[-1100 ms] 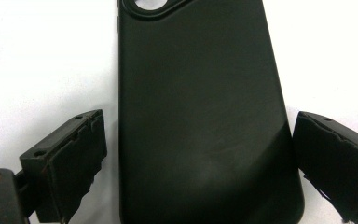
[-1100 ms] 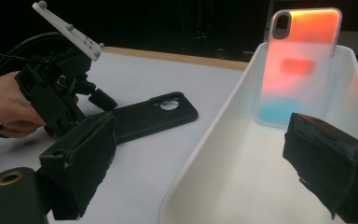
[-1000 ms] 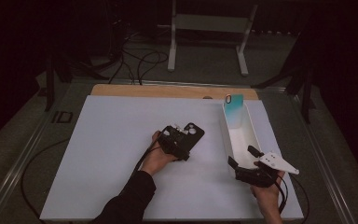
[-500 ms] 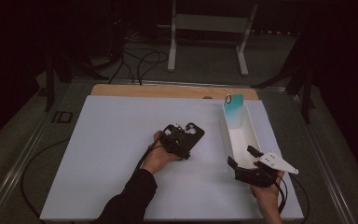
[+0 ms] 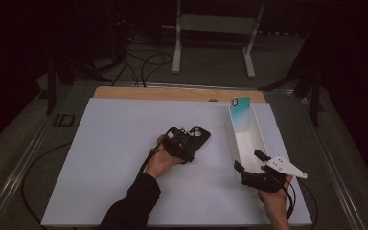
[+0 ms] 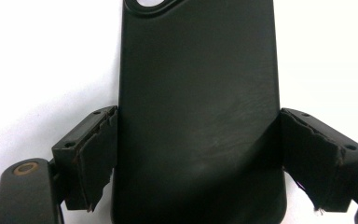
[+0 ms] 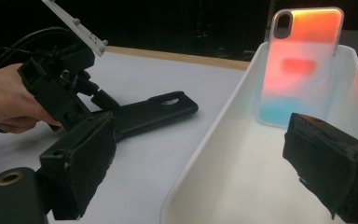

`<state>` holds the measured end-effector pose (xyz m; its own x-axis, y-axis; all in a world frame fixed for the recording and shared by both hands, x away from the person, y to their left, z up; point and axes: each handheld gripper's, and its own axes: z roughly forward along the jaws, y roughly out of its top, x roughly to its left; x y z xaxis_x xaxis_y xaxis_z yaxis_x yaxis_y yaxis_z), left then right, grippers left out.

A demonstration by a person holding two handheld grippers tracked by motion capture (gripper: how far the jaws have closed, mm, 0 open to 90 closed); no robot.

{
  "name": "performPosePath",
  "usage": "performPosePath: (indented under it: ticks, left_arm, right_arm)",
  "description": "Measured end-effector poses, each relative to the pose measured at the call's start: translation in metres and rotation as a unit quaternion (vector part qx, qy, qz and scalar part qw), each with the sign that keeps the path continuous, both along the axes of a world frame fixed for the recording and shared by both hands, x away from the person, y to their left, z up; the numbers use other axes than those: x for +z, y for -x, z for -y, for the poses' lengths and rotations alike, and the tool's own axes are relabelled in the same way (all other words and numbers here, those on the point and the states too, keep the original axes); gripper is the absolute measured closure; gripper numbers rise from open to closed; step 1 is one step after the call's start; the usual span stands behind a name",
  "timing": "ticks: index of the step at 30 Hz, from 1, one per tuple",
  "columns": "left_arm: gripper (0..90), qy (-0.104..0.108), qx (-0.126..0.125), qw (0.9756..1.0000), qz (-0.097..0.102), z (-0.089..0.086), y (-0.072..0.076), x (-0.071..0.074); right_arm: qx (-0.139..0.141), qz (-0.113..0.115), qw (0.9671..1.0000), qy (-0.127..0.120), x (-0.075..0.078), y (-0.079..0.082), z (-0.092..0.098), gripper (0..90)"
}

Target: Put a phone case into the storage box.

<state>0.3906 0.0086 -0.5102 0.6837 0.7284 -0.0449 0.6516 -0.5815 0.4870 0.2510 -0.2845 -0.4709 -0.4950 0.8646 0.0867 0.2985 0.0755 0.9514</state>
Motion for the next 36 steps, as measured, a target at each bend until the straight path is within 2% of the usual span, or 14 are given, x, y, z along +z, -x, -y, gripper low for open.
performPosePath:
  ticks: [4, 8, 10, 16, 19, 21, 22, 25, 27, 28, 29, 33, 34, 36]
  left_arm:
    - [15.9, 0.002, 0.004, 1.0000, 0.001, -0.004, 0.002, 0.000]
    - [15.8, 0.015, 0.010, 0.9998, 0.009, -0.012, 0.005, 0.004]
    - [15.8, 0.030, 0.012, 0.9994, 0.013, -0.018, 0.008, 0.007]
    - [15.6, 0.054, 0.017, 0.9977, 0.038, -0.028, 0.015, 0.019]
    - [15.6, 0.062, 0.015, 0.9967, 0.050, -0.033, 0.020, 0.026]
    - [15.6, 0.061, 0.011, 0.9960, 0.065, -0.036, 0.025, 0.032]
    - [15.5, 0.061, 0.011, 0.9960, 0.065, -0.036, 0.025, 0.032]
    - [15.5, 0.067, 0.005, 0.9938, 0.088, -0.042, 0.035, 0.042]
    - [15.5, 0.074, 0.001, 0.9923, 0.099, -0.044, 0.039, 0.045]
    - [15.5, 0.074, 0.001, 0.9923, 0.099, -0.044, 0.039, 0.045]
    - [15.4, 0.078, -0.011, 0.9899, 0.118, -0.048, 0.045, 0.050]
    - [15.4, 0.078, -0.011, 0.9899, 0.118, -0.048, 0.045, 0.050]
    - [15.3, 0.093, -0.029, 0.9862, 0.134, -0.057, 0.053, 0.052]
    - [15.3, 0.098, -0.035, 0.9849, 0.139, -0.059, 0.056, 0.054]
  right_arm:
    - [-0.001, -0.002, 1.0000, -0.002, 0.001, 0.000, 0.000, 9.2]
    - [0.003, -0.007, 0.9999, 0.006, 0.002, -0.001, -0.001, 9.2]
    - [0.007, -0.012, 0.9999, 0.008, 0.004, -0.002, -0.002, 9.2]
    - [0.018, -0.020, 0.9996, 0.010, 0.008, -0.005, -0.003, 9.1]
    - [0.023, -0.023, 0.9994, 0.014, 0.010, -0.006, -0.004, 9.1]
    - [0.027, -0.026, 0.9992, 0.016, 0.012, -0.008, -0.006, 9.0]
    - [0.027, -0.026, 0.9992, 0.016, 0.012, -0.008, -0.006, 9.0]
    - [0.044, -0.034, 0.9983, 0.016, 0.015, -0.012, -0.009, 9.1]
    - [0.053, -0.042, 0.9976, 0.016, 0.016, -0.016, -0.012, 9.1]
    - [0.053, -0.042, 0.9976, 0.016, 0.016, -0.016, -0.012, 9.1]
    - [0.070, -0.051, 0.9961, 0.017, 0.018, -0.021, -0.016, 9.1]
    - [0.071, -0.052, 0.9960, 0.015, 0.019, -0.022, -0.017, 9.1]
    - [0.080, -0.056, 0.9951, 0.014, 0.025, -0.029, -0.024, 9.1]
    - [0.087, -0.059, 0.9944, 0.017, 0.029, -0.032, -0.028, 9.1]
